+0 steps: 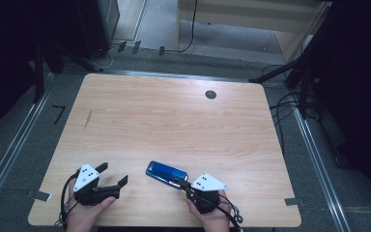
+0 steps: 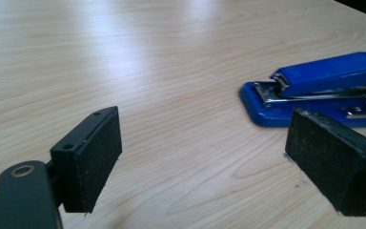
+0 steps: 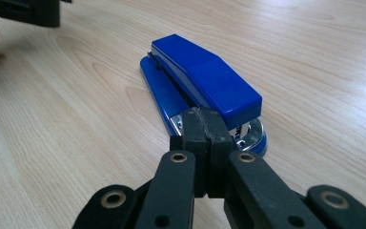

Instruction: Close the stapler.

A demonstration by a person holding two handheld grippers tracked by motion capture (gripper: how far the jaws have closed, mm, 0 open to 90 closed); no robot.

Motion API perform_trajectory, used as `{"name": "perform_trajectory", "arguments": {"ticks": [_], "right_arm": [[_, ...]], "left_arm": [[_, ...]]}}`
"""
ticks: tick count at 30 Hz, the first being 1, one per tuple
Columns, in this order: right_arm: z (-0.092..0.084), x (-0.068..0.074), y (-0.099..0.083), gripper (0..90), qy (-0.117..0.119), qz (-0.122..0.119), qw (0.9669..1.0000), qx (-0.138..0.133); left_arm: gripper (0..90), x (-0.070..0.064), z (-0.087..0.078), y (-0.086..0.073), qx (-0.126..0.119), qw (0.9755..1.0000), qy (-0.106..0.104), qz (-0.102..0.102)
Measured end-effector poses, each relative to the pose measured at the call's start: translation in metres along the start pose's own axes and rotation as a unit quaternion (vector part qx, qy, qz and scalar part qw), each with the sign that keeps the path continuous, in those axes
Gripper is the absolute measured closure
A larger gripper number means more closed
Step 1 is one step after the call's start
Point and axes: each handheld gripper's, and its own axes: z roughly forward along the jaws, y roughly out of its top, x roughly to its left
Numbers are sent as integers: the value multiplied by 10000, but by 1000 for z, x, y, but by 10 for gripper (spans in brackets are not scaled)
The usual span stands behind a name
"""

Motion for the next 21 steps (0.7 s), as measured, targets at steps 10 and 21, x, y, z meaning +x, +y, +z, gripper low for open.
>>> {"name": "perform_trajectory", "arguments": {"ticks": [10,21], "right_arm": [[2,2,0,900,-30,-80,10000,12],[7,-3,-1,900,-139,-140,9998,81]], "left_arm": [[89,34,-18,-5,-95,9992,373,-119],[117,68,-27,-9,-144,9926,1082,-530]]}}
